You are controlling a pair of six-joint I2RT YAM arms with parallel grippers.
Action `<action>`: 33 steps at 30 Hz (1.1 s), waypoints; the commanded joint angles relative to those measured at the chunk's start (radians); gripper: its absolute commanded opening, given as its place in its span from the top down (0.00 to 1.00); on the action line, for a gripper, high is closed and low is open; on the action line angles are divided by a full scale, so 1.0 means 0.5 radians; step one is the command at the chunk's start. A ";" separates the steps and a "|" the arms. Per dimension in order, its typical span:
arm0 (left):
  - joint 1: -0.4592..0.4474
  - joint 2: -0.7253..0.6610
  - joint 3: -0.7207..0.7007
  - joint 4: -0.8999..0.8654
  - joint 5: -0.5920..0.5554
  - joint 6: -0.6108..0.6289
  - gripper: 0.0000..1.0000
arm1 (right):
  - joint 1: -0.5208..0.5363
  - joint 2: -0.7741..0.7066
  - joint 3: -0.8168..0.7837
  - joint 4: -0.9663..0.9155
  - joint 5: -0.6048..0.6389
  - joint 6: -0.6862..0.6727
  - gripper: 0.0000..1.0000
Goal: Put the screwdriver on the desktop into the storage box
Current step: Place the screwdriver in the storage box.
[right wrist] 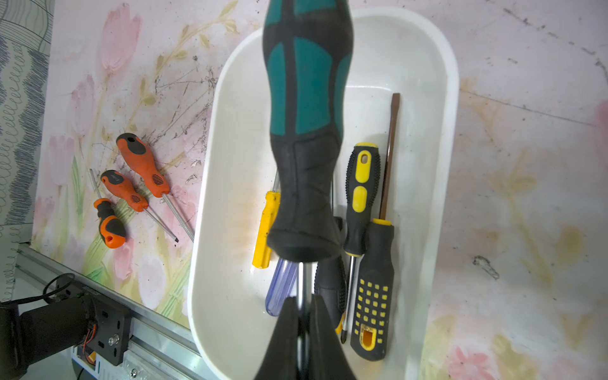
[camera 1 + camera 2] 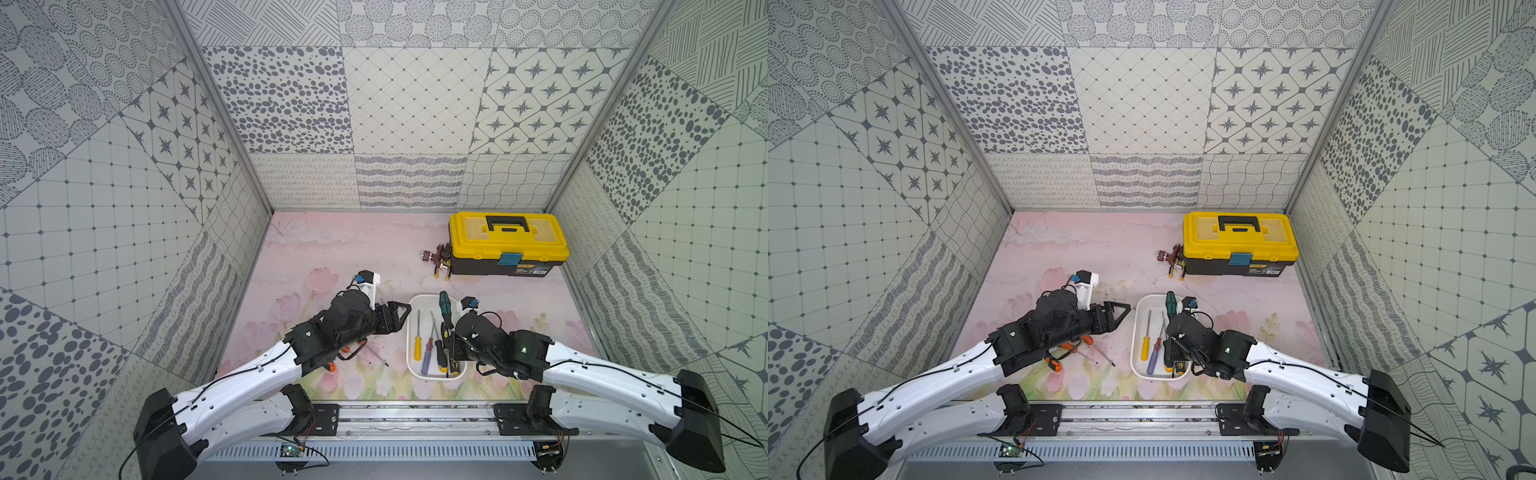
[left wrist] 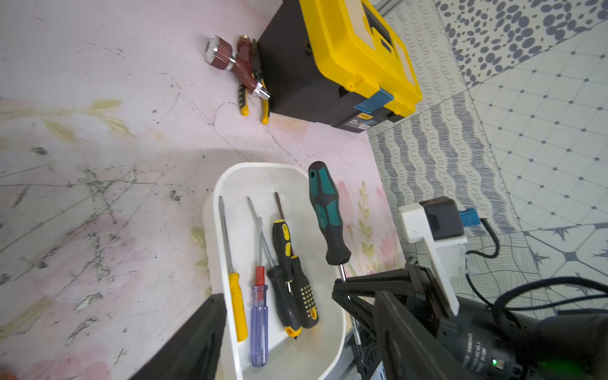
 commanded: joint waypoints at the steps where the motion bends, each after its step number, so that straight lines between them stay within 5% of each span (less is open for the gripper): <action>1: 0.029 -0.026 -0.021 -0.335 -0.380 -0.073 0.23 | 0.029 0.100 0.085 0.139 0.040 0.029 1.00; 18: 0.239 0.086 -0.010 -0.692 -0.459 -0.333 0.24 | 0.068 0.472 0.165 0.408 -0.017 0.217 1.00; 25: 0.291 0.141 -0.025 -0.737 -0.452 -0.381 0.24 | 0.065 0.526 0.235 0.425 -0.019 0.160 0.61; 33: 0.363 0.213 -0.041 -0.786 -0.453 -0.417 0.24 | 0.068 0.366 0.188 0.398 -0.012 0.095 0.56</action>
